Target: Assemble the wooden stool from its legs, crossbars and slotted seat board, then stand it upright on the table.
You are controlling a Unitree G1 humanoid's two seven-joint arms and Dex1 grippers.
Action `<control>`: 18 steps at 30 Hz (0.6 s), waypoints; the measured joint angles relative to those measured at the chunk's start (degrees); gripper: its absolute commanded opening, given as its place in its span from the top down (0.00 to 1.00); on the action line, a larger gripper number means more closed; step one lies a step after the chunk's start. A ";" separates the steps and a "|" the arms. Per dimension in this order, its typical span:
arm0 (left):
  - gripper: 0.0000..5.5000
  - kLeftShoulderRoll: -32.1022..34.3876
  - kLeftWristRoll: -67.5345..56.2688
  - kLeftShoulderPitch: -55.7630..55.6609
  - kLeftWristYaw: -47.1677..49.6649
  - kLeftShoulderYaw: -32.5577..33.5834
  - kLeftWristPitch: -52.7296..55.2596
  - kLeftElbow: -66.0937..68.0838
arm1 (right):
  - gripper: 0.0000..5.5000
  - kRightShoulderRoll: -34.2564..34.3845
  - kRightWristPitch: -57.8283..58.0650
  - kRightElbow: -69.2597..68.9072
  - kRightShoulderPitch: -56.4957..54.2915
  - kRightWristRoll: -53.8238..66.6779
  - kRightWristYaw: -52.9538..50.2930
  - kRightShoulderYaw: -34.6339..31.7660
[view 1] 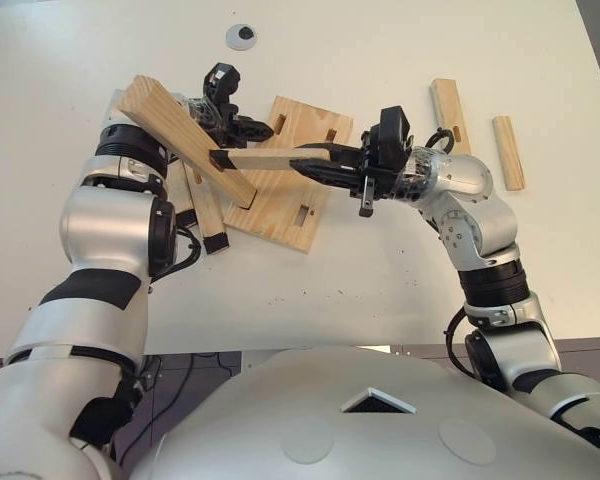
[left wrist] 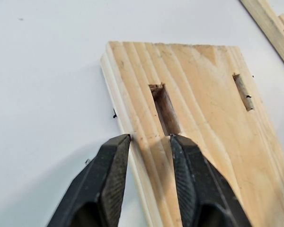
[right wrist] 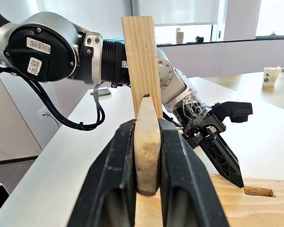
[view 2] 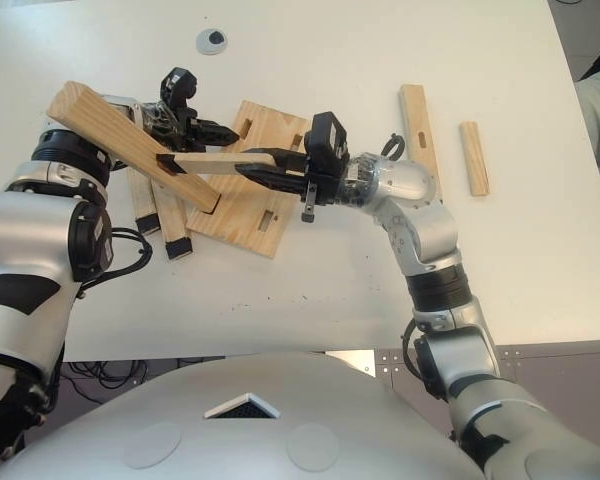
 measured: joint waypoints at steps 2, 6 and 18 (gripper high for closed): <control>0.73 0.08 -0.29 0.08 0.10 0.37 0.41 0.23 | 0.93 0.40 -3.04 2.25 0.25 -2.62 -0.21 1.78; 0.73 0.15 -0.47 0.09 0.09 0.94 1.31 0.31 | 0.93 0.40 -7.94 5.64 1.00 -3.97 -0.45 3.24; 0.73 0.43 -1.18 0.75 6.56 2.08 2.13 -1.49 | 0.93 1.80 -3.29 1.37 3.66 -8.33 -6.20 5.38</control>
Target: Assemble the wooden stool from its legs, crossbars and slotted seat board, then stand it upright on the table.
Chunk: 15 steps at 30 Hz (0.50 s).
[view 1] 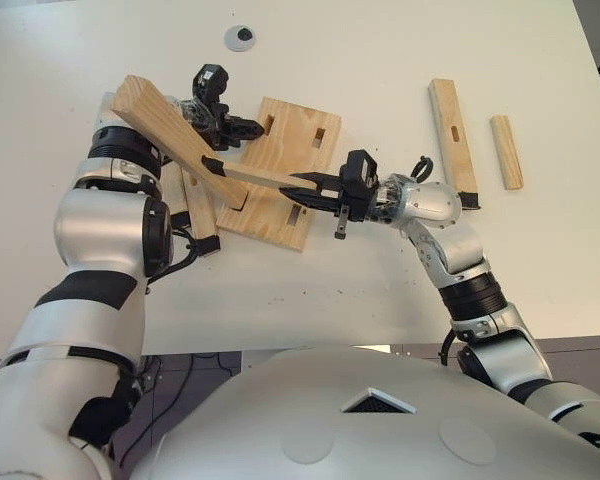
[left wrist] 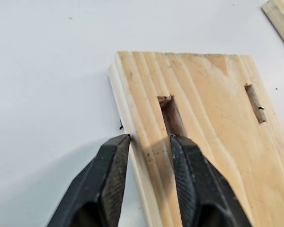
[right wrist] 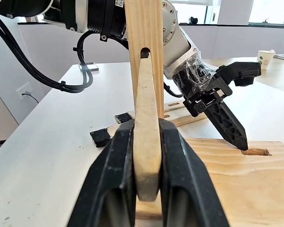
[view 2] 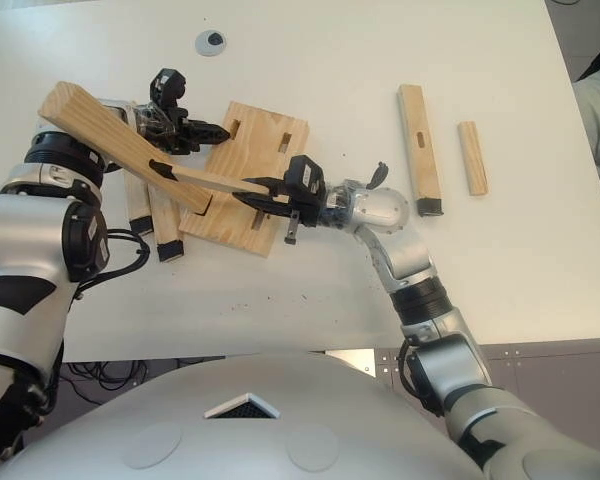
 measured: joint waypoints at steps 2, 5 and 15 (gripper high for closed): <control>0.73 -0.14 -0.25 0.40 0.92 0.03 0.16 -0.96 | 0.93 -0.45 3.73 -3.36 -0.17 -0.77 -0.96 0.06; 0.73 -0.56 -0.30 1.20 2.44 0.02 0.19 -2.61 | 0.93 -2.03 7.83 -7.33 -1.51 -2.08 -1.83 0.73; 0.73 -0.93 -0.54 3.03 4.98 -0.01 1.98 -7.14 | 0.93 -4.44 13.10 -9.60 -5.98 -3.47 -0.33 1.38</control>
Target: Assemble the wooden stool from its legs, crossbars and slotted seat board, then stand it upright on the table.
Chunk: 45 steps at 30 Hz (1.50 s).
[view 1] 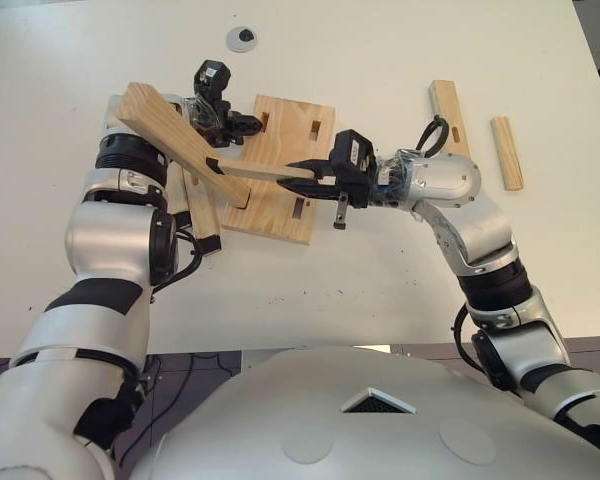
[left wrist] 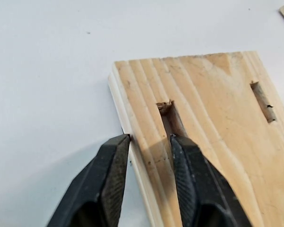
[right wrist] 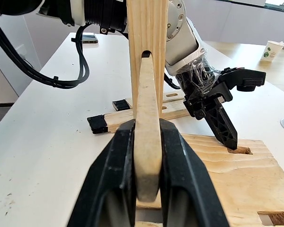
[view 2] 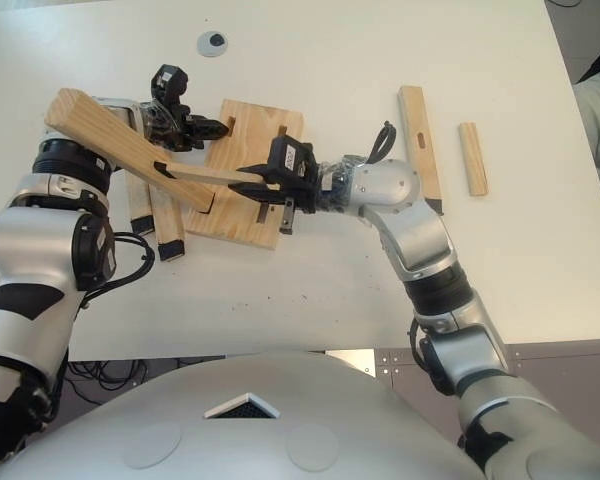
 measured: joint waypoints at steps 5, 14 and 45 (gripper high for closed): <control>0.73 0.02 -0.91 0.63 0.88 0.18 0.75 -1.20 | 0.93 -0.02 1.82 -0.25 -0.85 -0.01 0.36 0.00; 0.73 0.03 -1.71 0.97 1.87 0.71 0.83 -1.61 | 0.83 0.03 4.51 -0.36 -2.35 0.00 0.86 0.01; 0.73 -1.87 -5.61 5.59 2.76 3.76 4.49 -10.27 | 0.66 0.06 8.82 -2.60 -6.15 4.68 1.61 -0.35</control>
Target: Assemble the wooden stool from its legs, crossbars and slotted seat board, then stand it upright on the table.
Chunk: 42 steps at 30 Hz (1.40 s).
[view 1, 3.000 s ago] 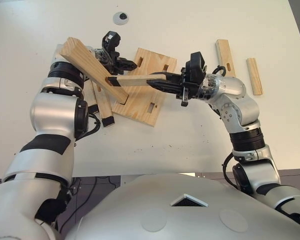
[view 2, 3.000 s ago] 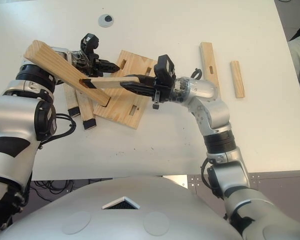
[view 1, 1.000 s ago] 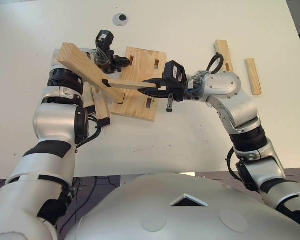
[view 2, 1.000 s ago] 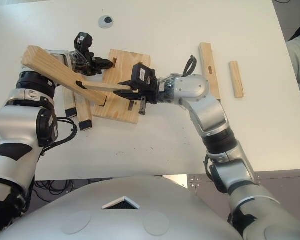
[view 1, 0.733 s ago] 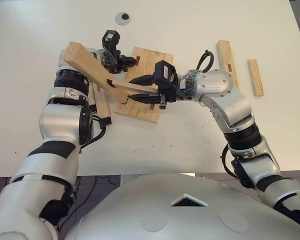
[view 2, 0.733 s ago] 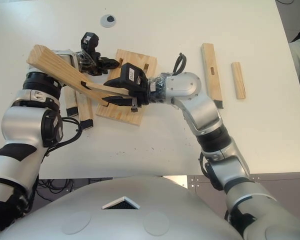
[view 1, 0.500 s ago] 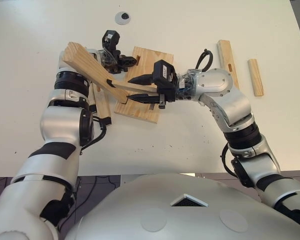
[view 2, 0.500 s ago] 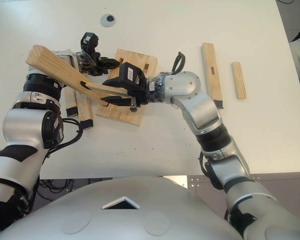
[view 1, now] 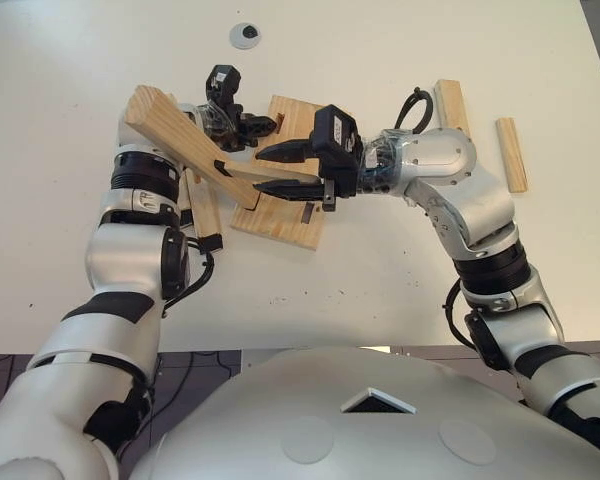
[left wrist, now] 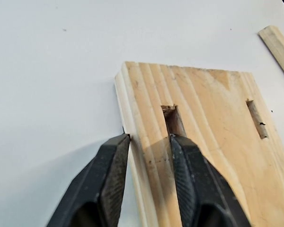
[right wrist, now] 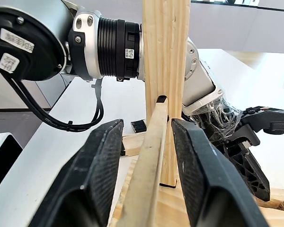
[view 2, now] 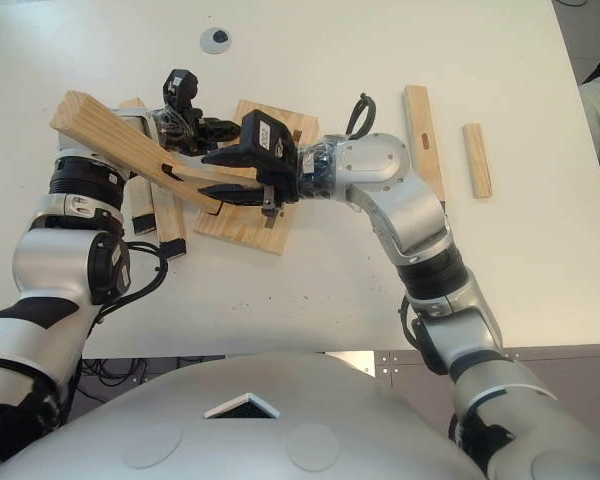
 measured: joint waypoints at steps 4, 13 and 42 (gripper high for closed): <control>0.73 0.13 -0.38 0.08 0.38 0.27 0.02 0.12 | 0.66 0.00 0.49 -1.21 0.14 1.62 0.28 -0.05; 0.73 0.30 -0.76 0.19 0.40 0.55 0.08 0.29 | 0.66 0.30 9.40 -4.13 -1.23 13.57 -1.31 -10.65; 0.73 5.19 -11.48 4.54 11.94 14.92 2.71 -17.18 | 1.00 -1.50 -1.67 31.74 -4.68 -9.35 -13.14 -3.14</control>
